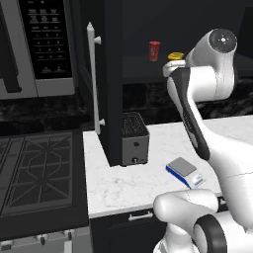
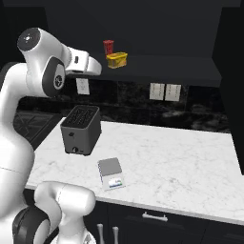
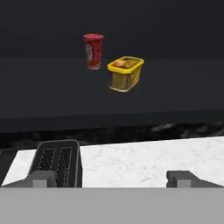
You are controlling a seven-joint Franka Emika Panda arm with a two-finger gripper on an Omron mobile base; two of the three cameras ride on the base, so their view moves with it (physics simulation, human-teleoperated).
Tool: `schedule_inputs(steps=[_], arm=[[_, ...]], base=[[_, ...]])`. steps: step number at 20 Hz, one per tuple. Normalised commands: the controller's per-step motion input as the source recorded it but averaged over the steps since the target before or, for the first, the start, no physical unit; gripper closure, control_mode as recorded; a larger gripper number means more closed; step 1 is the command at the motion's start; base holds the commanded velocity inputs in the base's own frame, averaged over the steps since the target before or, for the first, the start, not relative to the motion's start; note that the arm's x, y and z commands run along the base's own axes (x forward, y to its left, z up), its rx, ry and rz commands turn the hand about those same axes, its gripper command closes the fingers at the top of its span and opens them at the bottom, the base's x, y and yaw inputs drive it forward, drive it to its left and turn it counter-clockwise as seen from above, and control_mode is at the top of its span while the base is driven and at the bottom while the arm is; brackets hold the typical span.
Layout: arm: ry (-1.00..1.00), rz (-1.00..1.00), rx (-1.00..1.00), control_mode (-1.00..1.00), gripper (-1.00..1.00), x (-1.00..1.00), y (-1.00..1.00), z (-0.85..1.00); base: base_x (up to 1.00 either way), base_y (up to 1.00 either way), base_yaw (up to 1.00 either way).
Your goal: Pick the canned food and place it on the digital scale for weighing, and close the cabinet.
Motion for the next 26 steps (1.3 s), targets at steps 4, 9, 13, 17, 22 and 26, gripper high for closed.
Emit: schedule_inputs(steps=[4, 9, 13, 17, 22, 26], arm=[[-0.01, -0.09, 0.00, -1.00, -1.00, 0.58, -0.19, 0.05], [0.01, -0.03, 0.00, -1.00, -1.00, 0.41, -0.26, 0.16], [0.04, 0.00, 0.00, -1.00, -1.00, 0.53, -0.18, 0.01], [0.00, -0.03, 0.00, -1.00, -1.00, 0.48, 0.00, 0.00], [0.01, -0.10, 0.00, -1.00, -1.00, 0.48, -0.01, 0.00], [0.01, -0.09, 0.00, -1.00, -1.00, 0.49, 0.00, 0.00]], base=[[0.00, 0.00, 0.00], [0.00, 0.00, 0.00], [0.00, 0.00, 0.00], [0.00, 0.00, 0.00], [0.00, 0.00, 0.00], [0.00, 0.00, 0.00]])
